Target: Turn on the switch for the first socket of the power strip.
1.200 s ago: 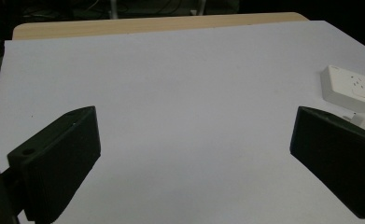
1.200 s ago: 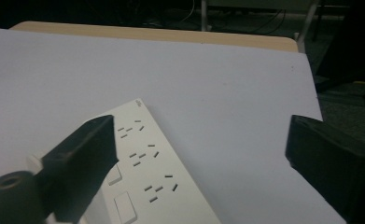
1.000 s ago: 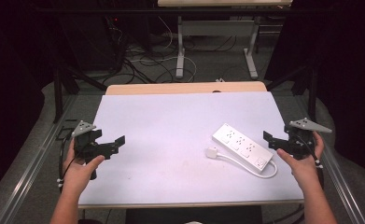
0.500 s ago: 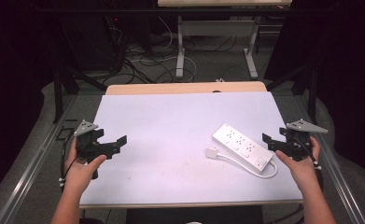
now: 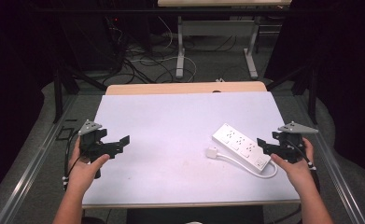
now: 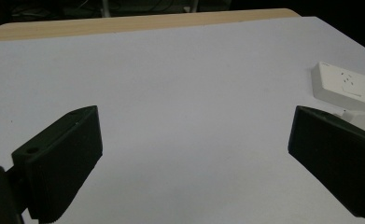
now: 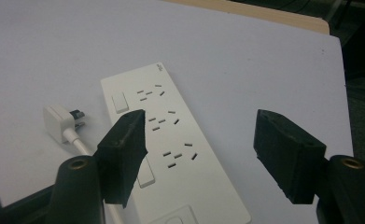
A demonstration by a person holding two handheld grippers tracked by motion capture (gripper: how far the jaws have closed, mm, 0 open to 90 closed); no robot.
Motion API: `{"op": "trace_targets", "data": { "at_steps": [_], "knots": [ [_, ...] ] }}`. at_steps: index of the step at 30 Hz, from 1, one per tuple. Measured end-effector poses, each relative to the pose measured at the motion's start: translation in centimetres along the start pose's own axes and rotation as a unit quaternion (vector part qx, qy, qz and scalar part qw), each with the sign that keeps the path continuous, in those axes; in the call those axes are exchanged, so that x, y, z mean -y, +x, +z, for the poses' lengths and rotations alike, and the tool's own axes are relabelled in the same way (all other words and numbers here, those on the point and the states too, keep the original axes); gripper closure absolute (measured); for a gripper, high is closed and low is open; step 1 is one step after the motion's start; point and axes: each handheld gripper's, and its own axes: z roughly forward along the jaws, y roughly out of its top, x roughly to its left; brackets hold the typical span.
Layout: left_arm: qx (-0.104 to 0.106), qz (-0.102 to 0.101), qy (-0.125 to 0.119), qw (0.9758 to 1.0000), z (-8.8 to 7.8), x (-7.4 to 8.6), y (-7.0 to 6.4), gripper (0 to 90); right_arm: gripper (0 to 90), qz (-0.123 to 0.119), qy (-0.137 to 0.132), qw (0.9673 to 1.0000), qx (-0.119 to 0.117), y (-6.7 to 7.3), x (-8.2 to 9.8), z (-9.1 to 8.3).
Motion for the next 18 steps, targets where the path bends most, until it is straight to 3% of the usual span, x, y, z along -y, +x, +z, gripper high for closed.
{"op": "trace_targets", "data": {
  "at_steps": [10, 18],
  "knots": [
    [-0.002, 0.001, 0.000, 1.0000, 0.1, 0.1, -0.1, 3.2, 36.5, -0.010, 0.027, 0.9994, -0.021, 0.6, 0.2, 0.6],
    [-0.001, 0.002, 0.001, 1.0000, 0.0, 0.0, 0.0, 3.2, 50.7, -0.020, 0.061, 0.9971, -0.042, 1.2, 0.4, 1.1]
  ]
}}
